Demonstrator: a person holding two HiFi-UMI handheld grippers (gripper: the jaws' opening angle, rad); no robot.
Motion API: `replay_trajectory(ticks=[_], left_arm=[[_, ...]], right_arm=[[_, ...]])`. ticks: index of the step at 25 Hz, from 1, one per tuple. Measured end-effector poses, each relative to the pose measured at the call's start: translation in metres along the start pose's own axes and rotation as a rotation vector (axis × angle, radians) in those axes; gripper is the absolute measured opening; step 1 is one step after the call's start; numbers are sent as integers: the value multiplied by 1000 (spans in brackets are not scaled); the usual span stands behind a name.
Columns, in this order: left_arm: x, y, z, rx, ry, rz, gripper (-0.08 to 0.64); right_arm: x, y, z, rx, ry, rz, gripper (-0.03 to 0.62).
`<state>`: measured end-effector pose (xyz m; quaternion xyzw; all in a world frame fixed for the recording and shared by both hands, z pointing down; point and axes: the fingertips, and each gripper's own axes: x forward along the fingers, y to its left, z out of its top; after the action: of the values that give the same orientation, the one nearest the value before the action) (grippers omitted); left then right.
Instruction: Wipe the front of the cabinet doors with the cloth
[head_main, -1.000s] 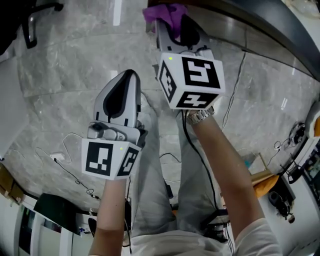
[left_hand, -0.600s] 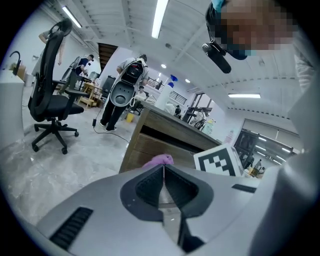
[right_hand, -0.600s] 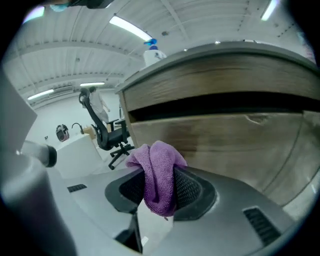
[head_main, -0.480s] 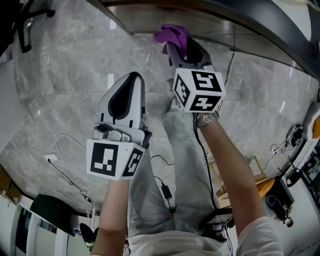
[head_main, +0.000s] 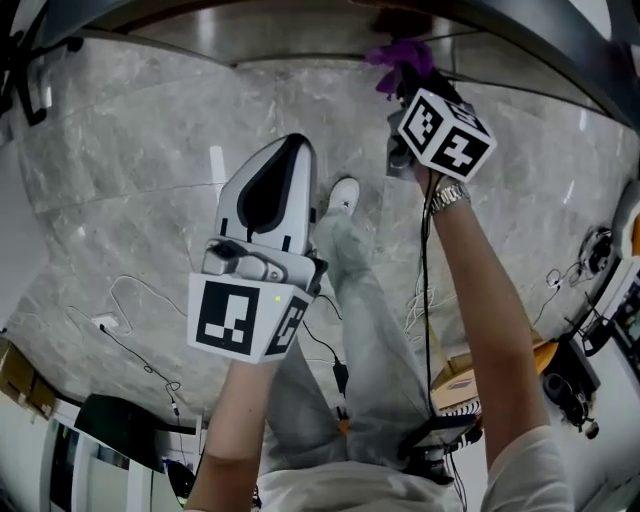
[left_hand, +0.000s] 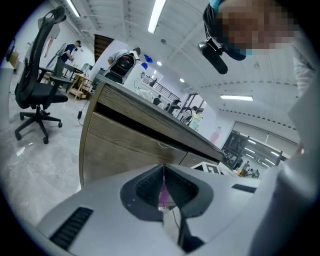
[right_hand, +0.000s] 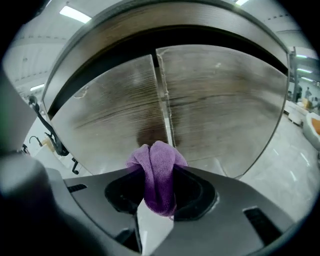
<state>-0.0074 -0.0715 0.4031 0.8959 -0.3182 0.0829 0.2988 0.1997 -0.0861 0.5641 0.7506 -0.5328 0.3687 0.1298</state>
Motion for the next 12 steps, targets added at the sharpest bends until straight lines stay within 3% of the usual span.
replay_trajectory(ticks=[6,12], left_arm=[[-13,13,-4,13,39,-30,17],[-39,68,6,17,47,-9,17]], right_arm=[[9,4,16,-21,-30,-43,138],[19,52,14,-54,-48,-53,138]])
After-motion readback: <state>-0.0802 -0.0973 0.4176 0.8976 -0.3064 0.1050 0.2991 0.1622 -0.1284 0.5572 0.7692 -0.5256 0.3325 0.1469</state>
